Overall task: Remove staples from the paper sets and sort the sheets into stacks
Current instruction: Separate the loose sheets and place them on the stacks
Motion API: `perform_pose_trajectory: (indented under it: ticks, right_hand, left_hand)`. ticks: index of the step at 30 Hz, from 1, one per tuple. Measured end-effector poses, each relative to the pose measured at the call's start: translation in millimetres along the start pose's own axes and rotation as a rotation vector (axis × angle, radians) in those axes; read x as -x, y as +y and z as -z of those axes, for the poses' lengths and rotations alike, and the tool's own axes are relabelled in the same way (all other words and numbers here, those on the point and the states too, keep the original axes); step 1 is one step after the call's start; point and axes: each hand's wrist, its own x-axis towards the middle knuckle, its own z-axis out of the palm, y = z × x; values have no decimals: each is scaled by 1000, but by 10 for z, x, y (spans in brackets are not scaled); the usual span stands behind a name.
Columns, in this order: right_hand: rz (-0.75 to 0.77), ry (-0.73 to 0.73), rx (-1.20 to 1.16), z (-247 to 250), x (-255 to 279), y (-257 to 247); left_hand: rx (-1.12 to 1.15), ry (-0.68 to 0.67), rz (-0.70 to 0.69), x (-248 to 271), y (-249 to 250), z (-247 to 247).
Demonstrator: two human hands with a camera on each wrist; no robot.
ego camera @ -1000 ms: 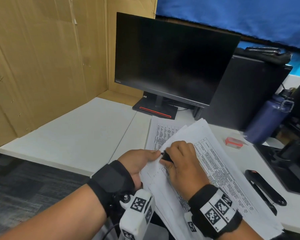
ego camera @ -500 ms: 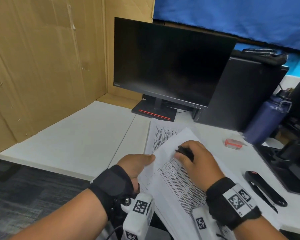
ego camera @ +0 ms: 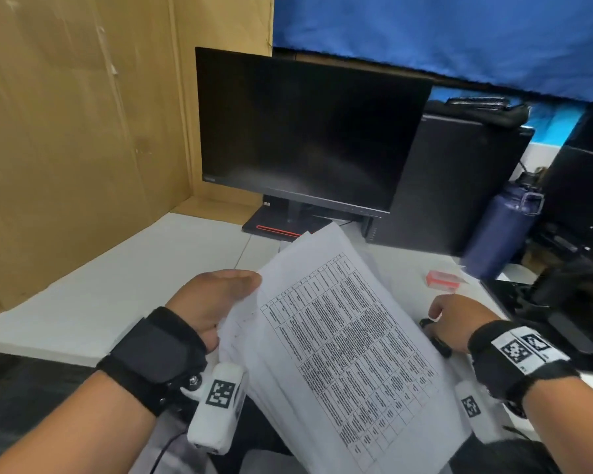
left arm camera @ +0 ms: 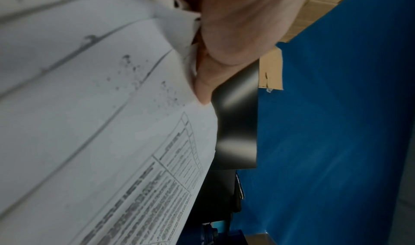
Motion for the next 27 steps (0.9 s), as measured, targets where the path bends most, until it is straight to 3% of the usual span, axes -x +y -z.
perform_pose_trajectory:
  ticks: [2, 4, 5, 7, 9, 11, 13, 15, 16, 18, 19, 21, 24, 27]
  right_hand:
    - [10, 77, -180, 27, -4, 28]
    - [109, 167, -671, 82, 96, 29]
    - [185, 123, -965, 115, 201, 7]
    - [324, -143, -1353, 134, 420, -53]
    - [451, -318, -1295, 93, 621, -140]
    - [430, -230, -1172, -5, 678, -176]
    - [330, -115, -1202, -60, 648, -118]
    - [258, -56, -1278, -68, 638, 17]
    - [211, -19, -1317, -50, 642, 92]
    - [136, 47, -1394, 30, 657, 262]
    - [120, 66, -1427, 65, 649, 360]
    - [126, 80, -1479, 141, 683, 492]
    - [142, 94, -1548, 150, 659, 605]
    - [196, 74, -1577, 202, 696, 584]
  left_hand:
    - [-27, 4, -45, 71, 102, -34]
    - [-48, -14, -94, 127, 215, -70]
    - [-68, -28, -121, 157, 285, -99]
    - [-117, -60, -176, 201, 439, -172]
    - [-176, -92, -204, 196, 591, -257]
    - [-255, -136, -206, 148, 736, -336]
    - [-354, -149, -170, 41, 867, -364]
    - [-448, -67, -136, -147, 956, -276]
    - [-581, -3, -146, -254, 954, -202]
    - [-1120, 51, -134, -440, 848, -19]
    - [-1420, 41, -103, -487, 737, 40]
    - [-1809, -72, -15, -536, 478, 100]
    - [-2023, -249, -8, -482, 175, 52]
    - [-2093, -265, -38, -441, 14, 6]
